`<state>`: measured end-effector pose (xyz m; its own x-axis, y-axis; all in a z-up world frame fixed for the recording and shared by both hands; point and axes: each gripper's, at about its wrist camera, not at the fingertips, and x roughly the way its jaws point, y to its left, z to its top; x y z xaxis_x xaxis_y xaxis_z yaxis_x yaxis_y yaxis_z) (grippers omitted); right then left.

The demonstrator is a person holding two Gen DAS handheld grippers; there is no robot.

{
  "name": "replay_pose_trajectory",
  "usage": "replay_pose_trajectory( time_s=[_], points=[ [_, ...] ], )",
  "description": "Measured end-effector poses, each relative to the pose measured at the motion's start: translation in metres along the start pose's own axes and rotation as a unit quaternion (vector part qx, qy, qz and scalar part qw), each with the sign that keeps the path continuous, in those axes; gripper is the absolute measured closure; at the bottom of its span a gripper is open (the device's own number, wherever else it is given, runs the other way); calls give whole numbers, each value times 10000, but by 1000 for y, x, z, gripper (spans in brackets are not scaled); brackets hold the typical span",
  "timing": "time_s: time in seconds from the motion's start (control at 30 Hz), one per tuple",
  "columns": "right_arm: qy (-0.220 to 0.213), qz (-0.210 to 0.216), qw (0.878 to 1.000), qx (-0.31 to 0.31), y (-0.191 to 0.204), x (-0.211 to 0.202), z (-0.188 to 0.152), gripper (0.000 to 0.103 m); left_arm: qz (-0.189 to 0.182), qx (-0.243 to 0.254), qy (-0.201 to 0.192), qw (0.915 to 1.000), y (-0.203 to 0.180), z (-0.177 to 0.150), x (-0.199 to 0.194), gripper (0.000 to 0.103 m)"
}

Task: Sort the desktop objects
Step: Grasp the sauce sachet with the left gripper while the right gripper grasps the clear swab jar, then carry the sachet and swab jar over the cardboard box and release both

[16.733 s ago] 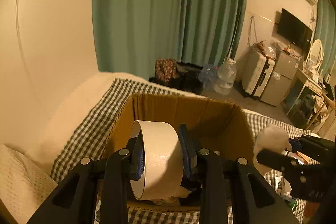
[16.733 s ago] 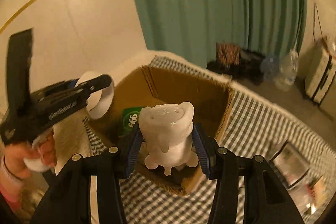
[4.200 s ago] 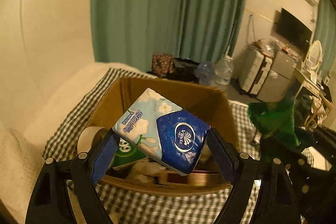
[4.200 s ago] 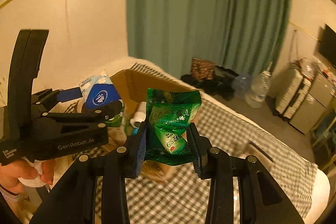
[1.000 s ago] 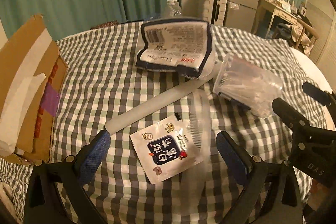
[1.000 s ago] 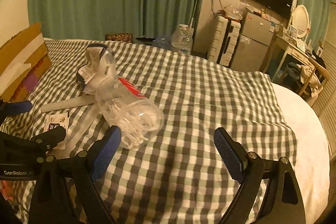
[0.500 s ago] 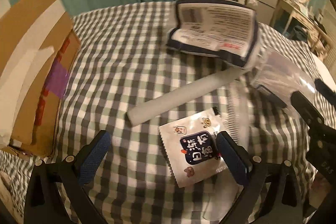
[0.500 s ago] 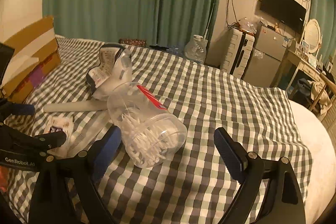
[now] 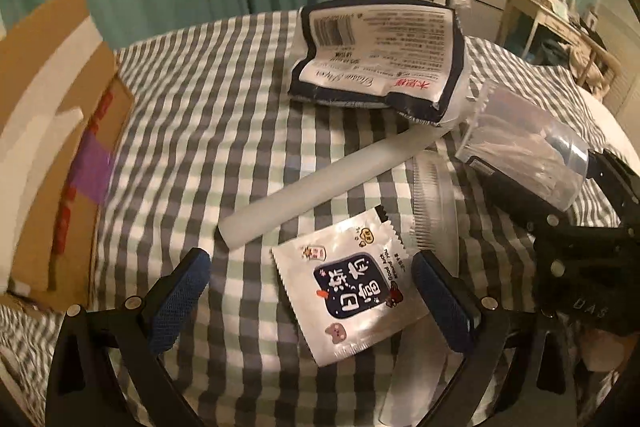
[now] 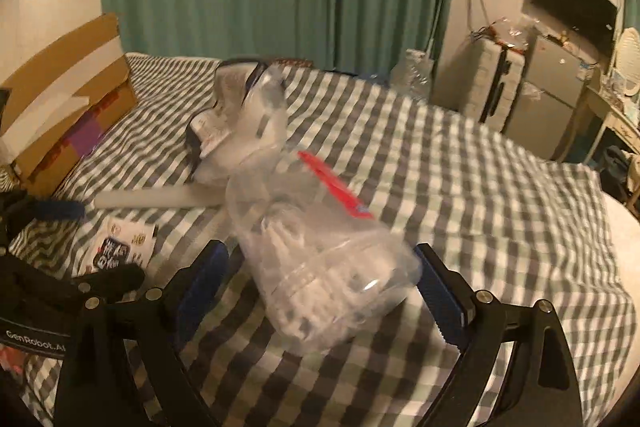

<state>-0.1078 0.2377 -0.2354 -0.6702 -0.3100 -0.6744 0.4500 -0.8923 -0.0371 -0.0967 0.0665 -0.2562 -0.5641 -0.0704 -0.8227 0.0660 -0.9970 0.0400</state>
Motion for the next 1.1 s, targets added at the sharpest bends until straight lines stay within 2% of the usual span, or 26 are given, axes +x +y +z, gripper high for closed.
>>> replay_pose_trajectory(
  time_s=[0.07,0.2,0.3,0.33,0.37,0.43,0.5,0.57,0.67,0.77,0.93,1.03,1.1],
  points=[
    [-12,23,10000,78,-3,-2,-2,24,-116,-130,50,9998,4,0,2,0],
    [-10,246,9992,326,-12,-4,-6,27,-458,-274,192,9984,10,-5,4,0],
    [-32,160,9993,327,-10,-9,-8,29,-461,-285,171,9984,9,-4,3,10],
    [-21,147,9994,313,-9,-11,-8,29,-510,-304,159,9981,9,-5,1,18],
    [-16,135,9995,294,-8,-14,-9,29,-539,-325,139,9979,10,-5,-1,33],
    [-13,103,9996,271,-7,-21,-10,30,-522,-278,160,9981,9,-8,-1,54],
    [0,47,9997,259,-6,-28,-12,31,-567,-219,131,9981,9,-9,-4,63],
    [47,20,9997,256,-5,-35,-16,32,-679,-257,119,9973,9,-10,-8,81],
    [127,-50,9995,272,-3,-49,-26,32,-761,-206,78,9969,5,-8,-12,94],
    [179,-189,9994,247,-4,-65,-33,32,-731,-98,-128,9972,1,-10,-27,98],
    [168,-398,9974,579,-8,-107,-53,33,-818,-176,-803,9933,4,-9,-64,98],
    [221,-546,9962,637,-9,-125,-59,35,-880,-318,-1030,9903,7,-6,-90,98],
    [180,-594,9956,698,-9,-138,-60,35,-847,-217,-1161,9894,6,-3,-108,98]
  ],
)
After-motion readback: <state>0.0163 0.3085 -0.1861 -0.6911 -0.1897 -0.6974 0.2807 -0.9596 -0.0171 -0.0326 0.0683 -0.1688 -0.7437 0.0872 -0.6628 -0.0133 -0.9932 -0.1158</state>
